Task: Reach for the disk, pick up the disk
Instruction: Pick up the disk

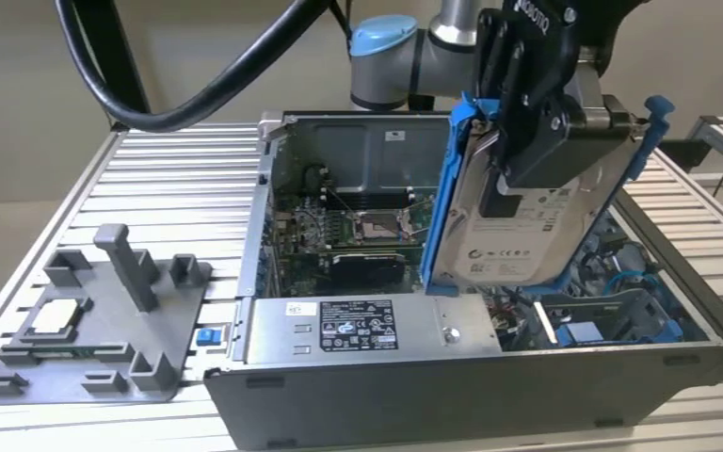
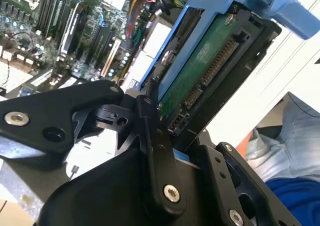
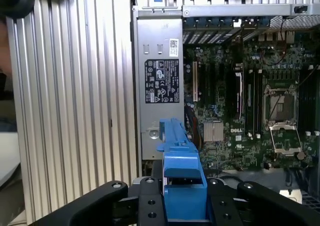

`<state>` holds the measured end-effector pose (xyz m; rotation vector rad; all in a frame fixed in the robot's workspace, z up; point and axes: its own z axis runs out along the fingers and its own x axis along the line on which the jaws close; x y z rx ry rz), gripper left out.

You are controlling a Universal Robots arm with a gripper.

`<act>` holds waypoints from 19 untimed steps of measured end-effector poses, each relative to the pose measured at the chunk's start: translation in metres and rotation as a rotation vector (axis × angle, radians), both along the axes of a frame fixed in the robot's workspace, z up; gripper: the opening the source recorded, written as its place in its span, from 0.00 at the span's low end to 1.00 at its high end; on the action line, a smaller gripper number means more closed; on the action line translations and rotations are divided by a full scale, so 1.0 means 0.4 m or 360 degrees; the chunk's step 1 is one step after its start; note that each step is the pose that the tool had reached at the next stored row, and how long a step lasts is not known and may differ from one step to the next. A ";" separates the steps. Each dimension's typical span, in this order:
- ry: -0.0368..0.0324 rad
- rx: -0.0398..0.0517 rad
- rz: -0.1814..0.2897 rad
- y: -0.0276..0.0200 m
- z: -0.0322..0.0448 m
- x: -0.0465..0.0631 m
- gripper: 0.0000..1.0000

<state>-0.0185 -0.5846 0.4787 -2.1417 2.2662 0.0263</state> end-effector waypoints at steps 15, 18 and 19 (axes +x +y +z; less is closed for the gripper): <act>0.0001 0.0005 0.0024 -0.023 0.000 0.089 0.00; 0.0001 0.0007 0.0037 -0.023 0.000 0.108 0.00; 0.0001 0.0007 0.0042 -0.023 0.000 0.114 0.00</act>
